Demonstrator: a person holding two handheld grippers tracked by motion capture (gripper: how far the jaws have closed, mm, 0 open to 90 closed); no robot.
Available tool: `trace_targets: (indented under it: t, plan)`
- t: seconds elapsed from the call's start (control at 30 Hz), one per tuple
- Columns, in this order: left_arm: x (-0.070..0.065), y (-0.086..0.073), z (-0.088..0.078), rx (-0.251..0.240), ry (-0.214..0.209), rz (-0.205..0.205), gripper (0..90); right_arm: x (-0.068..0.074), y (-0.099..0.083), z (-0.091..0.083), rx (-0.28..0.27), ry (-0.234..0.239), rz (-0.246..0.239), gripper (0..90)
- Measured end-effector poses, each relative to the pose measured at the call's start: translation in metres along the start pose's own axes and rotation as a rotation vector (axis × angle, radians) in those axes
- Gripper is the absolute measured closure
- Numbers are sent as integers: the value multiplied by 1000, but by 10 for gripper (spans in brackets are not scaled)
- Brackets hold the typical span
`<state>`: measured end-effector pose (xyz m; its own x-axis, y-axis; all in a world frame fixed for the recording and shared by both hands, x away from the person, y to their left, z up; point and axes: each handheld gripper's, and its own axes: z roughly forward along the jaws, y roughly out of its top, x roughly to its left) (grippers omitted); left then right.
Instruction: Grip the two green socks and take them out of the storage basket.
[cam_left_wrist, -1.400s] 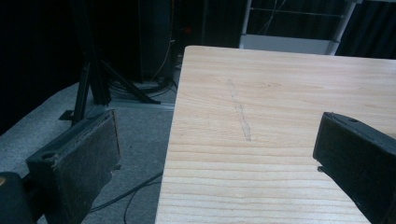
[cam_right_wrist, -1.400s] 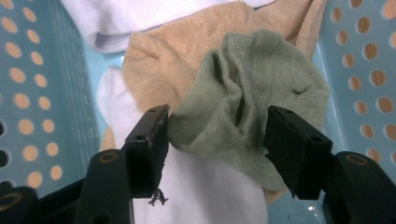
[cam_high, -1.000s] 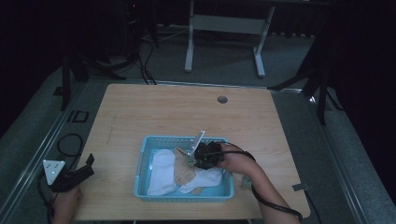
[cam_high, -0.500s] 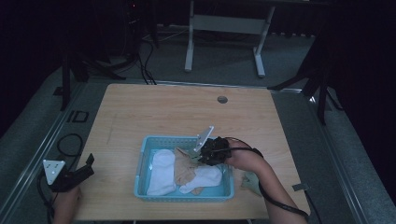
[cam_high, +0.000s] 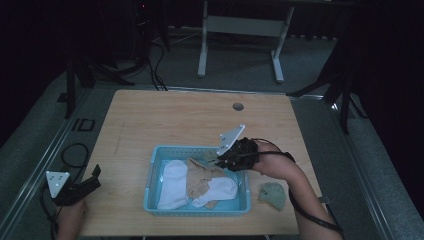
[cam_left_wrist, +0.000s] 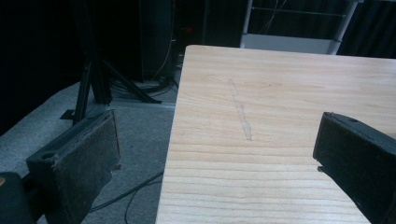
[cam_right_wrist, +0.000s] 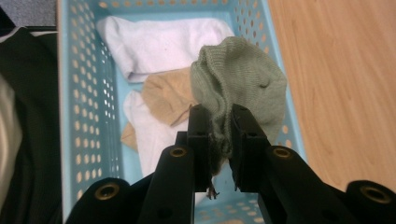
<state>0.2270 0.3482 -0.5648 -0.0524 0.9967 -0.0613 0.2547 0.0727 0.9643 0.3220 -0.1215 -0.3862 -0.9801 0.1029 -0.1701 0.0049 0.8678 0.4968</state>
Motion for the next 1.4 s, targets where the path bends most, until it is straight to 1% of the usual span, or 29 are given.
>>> trace_targets:
  t: [0.13,0.3,0.37,0.5,0.53,0.63,0.73,0.77,0.8,0.83,0.9,1.1,1.17,1.2,1.23,1.33,1.4]
  plan:
    - [0,0,0,1,1,1,4,-1,-1,-19,-14,-28,-3,796]
    - [0,0,0,1,1,1,4,-5,-8,-39,-36,-66,20,796]
    - [0,0,0,1,1,1,4,-7,-13,-47,-40,-91,25,796]
    - [0,0,0,-1,1,1,4,-12,-24,-60,-55,-127,63,796]
    - [0,0,0,-1,1,2,4,-13,-27,-63,-57,-141,73,796]
    - [0,0,0,1,2,2,3,-18,-38,-68,-57,-162,100,796]
    - [-1,0,0,1,3,3,3,-24,-50,-69,-52,-171,131,795]
    - [-1,0,0,1,3,3,4,-24,-50,-69,-52,-171,131,795]
    - [-1,0,0,0,2,4,4,-26,-56,-69,-49,-170,152,796]
    - [-1,0,0,0,2,5,3,-30,-65,-68,-42,-173,174,795]
    - [-1,0,0,2,2,5,4,-33,-74,-67,-30,-177,191,795]
    - [-1,0,0,-1,5,3,3,-45,-103,-60,2,-182,268,795]
    - [-1,0,0,-1,5,4,3,-48,-112,-57,-1,-174,294,795]
    - [-1,0,0,-1,4,3,4,-49,-116,-56,-1,-177,298,794]
    - [-1,0,0,-1,5,3,3,-50,-121,-54,-1,-176,316,794]
    - [-1,0,0,0,6,3,4,-52,-132,-48,10,-172,340,794]
    - [-1,0,0,-2,5,4,4,-53,-139,-43,33,-180,348,794]
